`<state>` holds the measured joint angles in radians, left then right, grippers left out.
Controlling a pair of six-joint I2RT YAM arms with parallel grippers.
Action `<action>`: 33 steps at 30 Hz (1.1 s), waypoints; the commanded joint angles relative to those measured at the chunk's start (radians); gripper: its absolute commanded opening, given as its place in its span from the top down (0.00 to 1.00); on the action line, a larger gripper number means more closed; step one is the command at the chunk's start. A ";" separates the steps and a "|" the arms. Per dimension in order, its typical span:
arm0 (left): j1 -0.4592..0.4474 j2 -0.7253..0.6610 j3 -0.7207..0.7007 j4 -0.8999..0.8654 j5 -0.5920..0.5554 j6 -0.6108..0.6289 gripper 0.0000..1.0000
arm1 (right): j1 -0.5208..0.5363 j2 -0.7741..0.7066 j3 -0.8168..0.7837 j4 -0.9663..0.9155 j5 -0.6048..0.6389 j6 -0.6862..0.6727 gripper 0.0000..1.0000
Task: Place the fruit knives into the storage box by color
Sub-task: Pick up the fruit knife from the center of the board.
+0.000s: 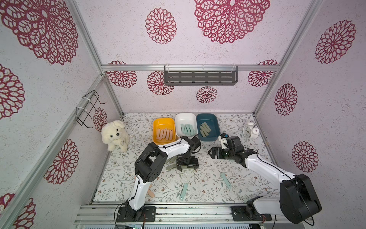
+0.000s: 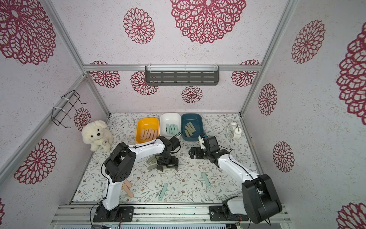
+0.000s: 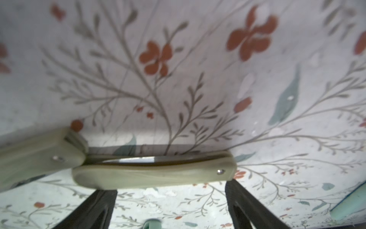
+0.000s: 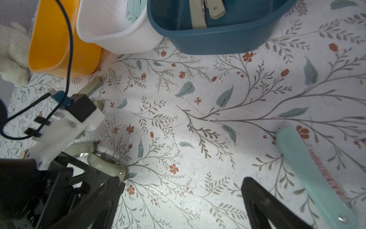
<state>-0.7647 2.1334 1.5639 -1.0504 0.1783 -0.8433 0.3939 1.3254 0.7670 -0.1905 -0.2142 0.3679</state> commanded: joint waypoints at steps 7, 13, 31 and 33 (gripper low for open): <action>0.029 0.125 0.134 0.039 -0.008 0.121 0.03 | -0.013 -0.021 0.017 -0.001 -0.011 -0.004 0.01; 0.035 0.164 0.187 0.019 -0.020 0.137 0.07 | -0.023 -0.028 0.024 -0.019 -0.001 -0.010 0.01; 0.019 0.012 -0.039 0.046 -0.100 0.095 0.68 | -0.025 -0.021 0.014 0.000 -0.011 0.008 0.01; 0.026 0.017 -0.025 0.039 -0.108 0.102 0.68 | -0.024 -0.022 0.017 0.002 -0.012 0.008 0.01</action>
<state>-0.7399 2.1323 1.5600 -0.9958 0.0971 -0.7483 0.3756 1.3254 0.7670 -0.1955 -0.2176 0.3679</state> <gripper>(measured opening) 0.316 0.993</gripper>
